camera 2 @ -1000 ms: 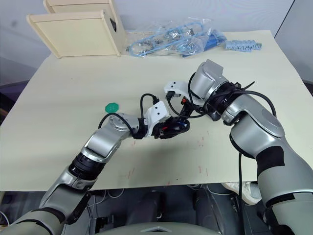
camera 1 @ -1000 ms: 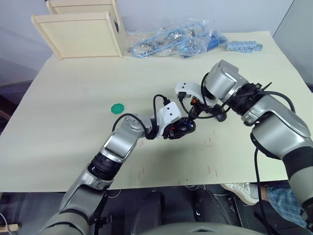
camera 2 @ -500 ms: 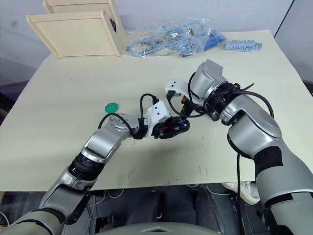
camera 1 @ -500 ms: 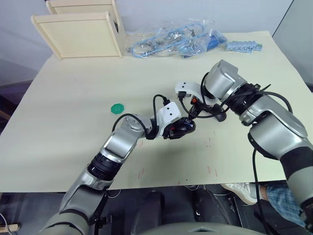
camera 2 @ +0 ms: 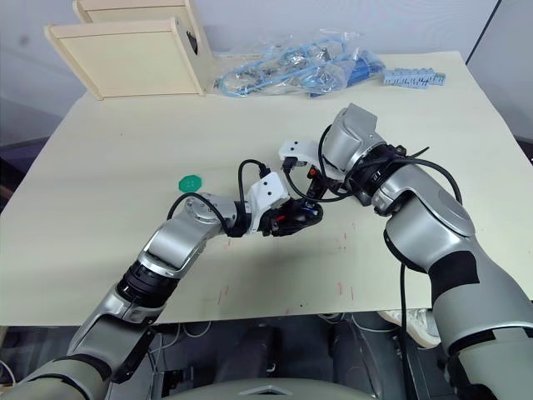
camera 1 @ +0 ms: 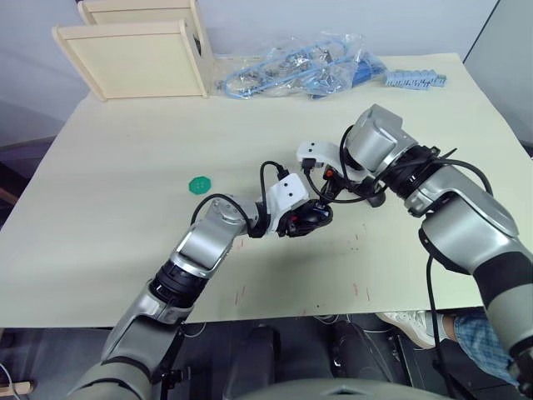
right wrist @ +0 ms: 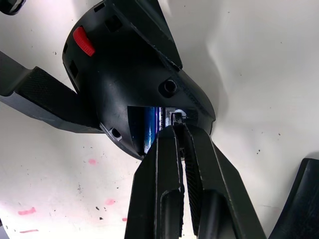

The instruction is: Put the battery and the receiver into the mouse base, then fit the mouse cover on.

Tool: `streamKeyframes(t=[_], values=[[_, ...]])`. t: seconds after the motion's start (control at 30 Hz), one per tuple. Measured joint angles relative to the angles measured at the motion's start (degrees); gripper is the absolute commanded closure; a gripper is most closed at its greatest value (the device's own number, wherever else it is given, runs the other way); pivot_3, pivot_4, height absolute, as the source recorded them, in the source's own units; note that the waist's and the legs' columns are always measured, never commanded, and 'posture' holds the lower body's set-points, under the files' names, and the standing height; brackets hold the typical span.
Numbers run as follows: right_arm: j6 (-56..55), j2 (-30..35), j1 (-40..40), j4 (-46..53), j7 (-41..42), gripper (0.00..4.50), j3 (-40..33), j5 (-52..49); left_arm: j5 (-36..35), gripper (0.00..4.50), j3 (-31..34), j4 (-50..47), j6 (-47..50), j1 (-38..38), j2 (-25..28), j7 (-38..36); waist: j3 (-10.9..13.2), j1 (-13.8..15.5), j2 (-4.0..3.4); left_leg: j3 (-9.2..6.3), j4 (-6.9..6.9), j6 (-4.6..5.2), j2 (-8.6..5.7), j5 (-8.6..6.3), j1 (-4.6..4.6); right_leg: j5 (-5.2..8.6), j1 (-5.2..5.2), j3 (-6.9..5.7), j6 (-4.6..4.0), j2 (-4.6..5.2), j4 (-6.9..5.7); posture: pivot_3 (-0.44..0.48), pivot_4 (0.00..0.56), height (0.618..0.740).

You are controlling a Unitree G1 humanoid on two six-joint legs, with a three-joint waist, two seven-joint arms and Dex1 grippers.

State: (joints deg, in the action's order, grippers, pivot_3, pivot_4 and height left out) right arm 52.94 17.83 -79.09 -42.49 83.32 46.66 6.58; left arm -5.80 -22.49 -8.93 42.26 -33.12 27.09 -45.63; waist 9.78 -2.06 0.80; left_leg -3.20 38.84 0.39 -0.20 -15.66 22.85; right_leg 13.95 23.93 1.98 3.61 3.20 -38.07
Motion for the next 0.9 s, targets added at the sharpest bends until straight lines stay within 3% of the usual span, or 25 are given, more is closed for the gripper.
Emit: streamKeyframes(t=[0.9], values=[[3.5,0.2,2.3,7.1,-0.2,4.5,-0.4,3.8,0.0,1.63,0.1,-0.5,0.0,0.5,-0.2,0.8,0.0,0.0,-0.02,-0.02,0.0,-0.01,-0.01,0.0,0.0,0.0,-0.01,-0.02,0.0,0.01,0.0,0.0,0.15,0.74]])
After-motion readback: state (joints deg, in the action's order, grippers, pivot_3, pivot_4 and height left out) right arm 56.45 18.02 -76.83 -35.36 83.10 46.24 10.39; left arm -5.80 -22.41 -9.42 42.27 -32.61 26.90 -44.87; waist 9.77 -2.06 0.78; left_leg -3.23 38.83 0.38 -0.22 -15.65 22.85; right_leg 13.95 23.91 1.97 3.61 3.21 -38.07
